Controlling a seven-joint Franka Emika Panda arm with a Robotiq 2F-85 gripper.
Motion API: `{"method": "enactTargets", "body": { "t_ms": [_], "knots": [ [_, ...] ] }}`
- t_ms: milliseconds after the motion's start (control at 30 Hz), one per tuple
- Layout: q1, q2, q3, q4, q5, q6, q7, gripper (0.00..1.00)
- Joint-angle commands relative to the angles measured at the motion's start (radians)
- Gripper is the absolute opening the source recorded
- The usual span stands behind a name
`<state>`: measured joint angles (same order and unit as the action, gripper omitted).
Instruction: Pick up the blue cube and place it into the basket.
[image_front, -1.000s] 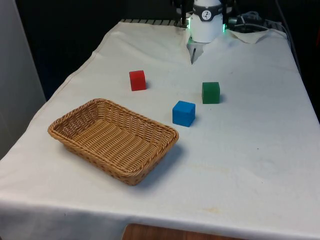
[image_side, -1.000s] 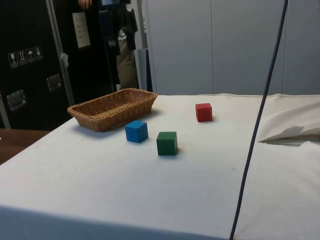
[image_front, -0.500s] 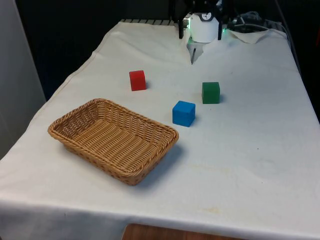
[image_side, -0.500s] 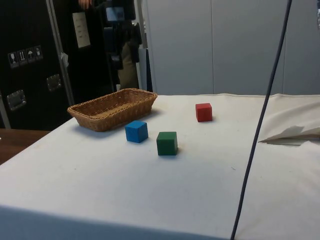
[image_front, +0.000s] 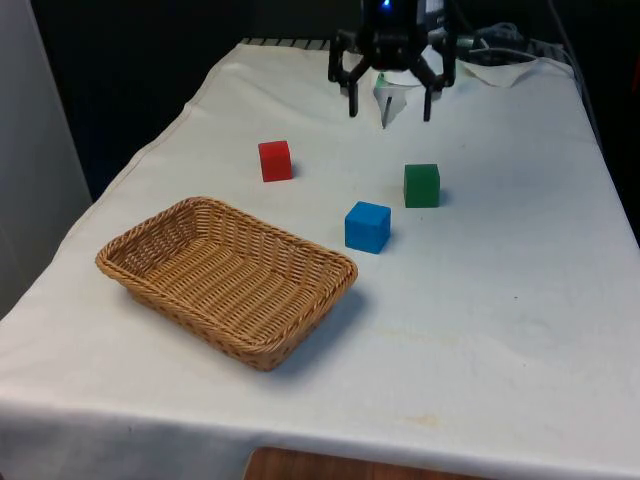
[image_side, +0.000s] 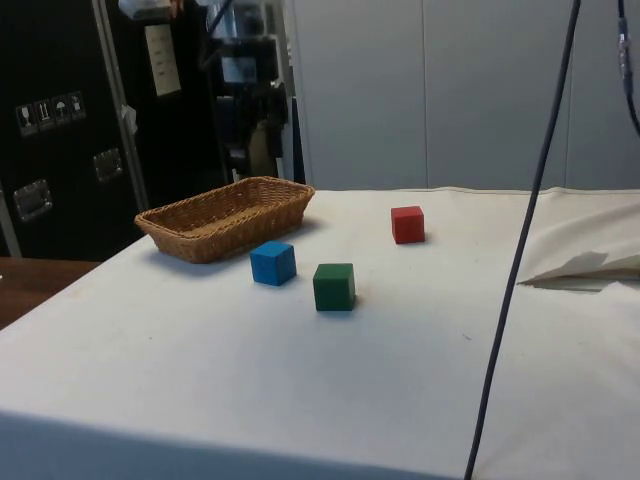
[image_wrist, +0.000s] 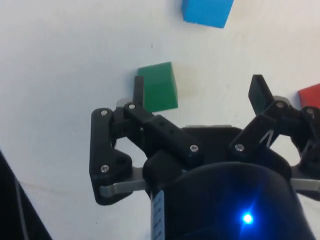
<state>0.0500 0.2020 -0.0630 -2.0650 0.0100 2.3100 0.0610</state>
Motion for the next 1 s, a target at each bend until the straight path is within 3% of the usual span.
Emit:
{"method": "enactTargets", "body": {
  "t_ms": [0, 200, 233, 267, 433, 833, 967],
  "knots": [
    [-0.005, 0.01, -0.002, -0.01, 0.008, 0.031, -0.013, 1.0],
    [-0.017, 0.051, -0.013, -0.027, 0.024, 0.094, -0.044, 1.0],
    [-0.011, 0.047, -0.017, -0.022, 0.009, 0.075, -0.03, 1.0],
    [-0.018, 0.058, -0.015, -0.029, 0.027, 0.103, -0.048, 1.0],
    [-0.021, 0.093, -0.022, -0.03, 0.039, 0.141, -0.066, 1.0],
    [-0.018, 0.143, -0.026, 0.012, 0.028, 0.147, -0.057, 1.0],
    [-0.023, 0.189, -0.017, 0.04, 0.047, 0.166, -0.068, 1.0]
  ]
}}
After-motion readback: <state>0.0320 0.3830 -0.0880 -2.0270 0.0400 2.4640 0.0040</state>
